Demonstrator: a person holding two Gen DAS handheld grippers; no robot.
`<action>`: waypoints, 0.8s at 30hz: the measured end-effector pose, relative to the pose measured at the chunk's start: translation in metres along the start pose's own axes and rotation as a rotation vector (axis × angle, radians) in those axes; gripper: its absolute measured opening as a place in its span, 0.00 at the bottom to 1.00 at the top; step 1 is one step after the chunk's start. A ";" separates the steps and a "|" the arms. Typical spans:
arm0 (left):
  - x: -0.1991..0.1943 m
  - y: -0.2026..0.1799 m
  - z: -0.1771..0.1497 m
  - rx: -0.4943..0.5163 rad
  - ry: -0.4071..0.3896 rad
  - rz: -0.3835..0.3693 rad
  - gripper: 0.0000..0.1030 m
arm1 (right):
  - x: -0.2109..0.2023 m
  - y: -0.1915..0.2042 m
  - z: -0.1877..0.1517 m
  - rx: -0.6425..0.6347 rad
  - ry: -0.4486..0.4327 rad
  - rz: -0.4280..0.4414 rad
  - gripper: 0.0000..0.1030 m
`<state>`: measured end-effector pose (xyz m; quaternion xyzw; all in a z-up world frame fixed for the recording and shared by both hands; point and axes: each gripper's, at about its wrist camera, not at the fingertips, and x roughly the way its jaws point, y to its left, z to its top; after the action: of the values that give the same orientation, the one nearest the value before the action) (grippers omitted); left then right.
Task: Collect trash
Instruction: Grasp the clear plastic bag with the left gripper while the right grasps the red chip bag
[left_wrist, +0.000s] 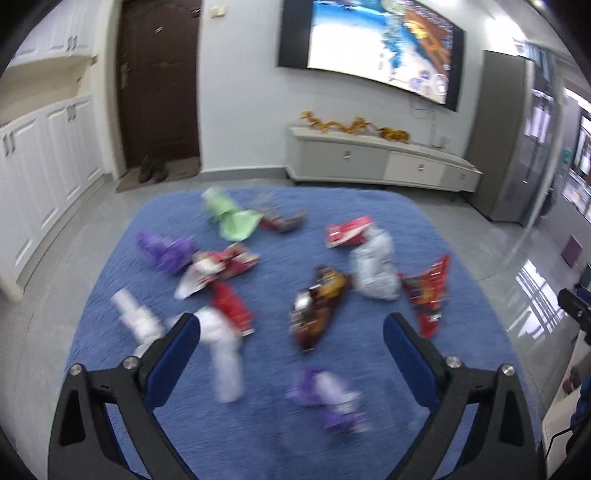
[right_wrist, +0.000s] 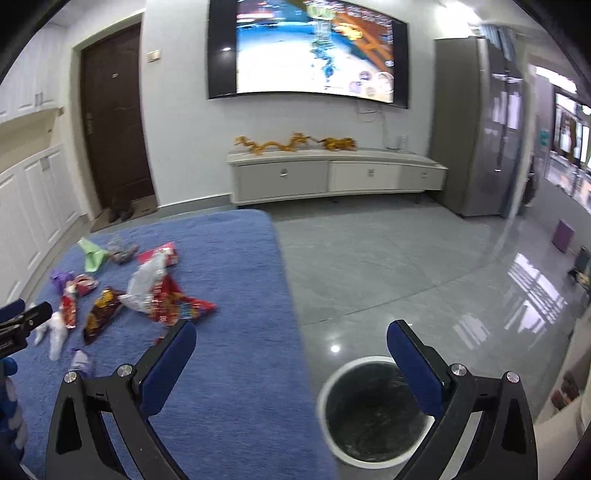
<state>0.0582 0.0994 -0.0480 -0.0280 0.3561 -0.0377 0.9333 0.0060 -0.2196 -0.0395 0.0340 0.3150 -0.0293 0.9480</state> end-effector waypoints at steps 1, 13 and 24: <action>0.001 0.007 -0.002 -0.012 0.009 0.007 0.93 | 0.007 0.005 0.003 -0.015 0.014 0.016 1.00; 0.047 0.064 -0.021 -0.146 0.176 -0.019 0.67 | 0.077 0.068 0.010 -0.132 0.103 0.170 1.00; 0.082 0.062 -0.022 -0.121 0.222 -0.003 0.33 | 0.136 0.099 0.017 -0.231 0.130 0.196 0.94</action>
<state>0.1075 0.1532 -0.1239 -0.0805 0.4588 -0.0202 0.8846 0.1325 -0.1266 -0.1024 -0.0429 0.3723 0.1022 0.9215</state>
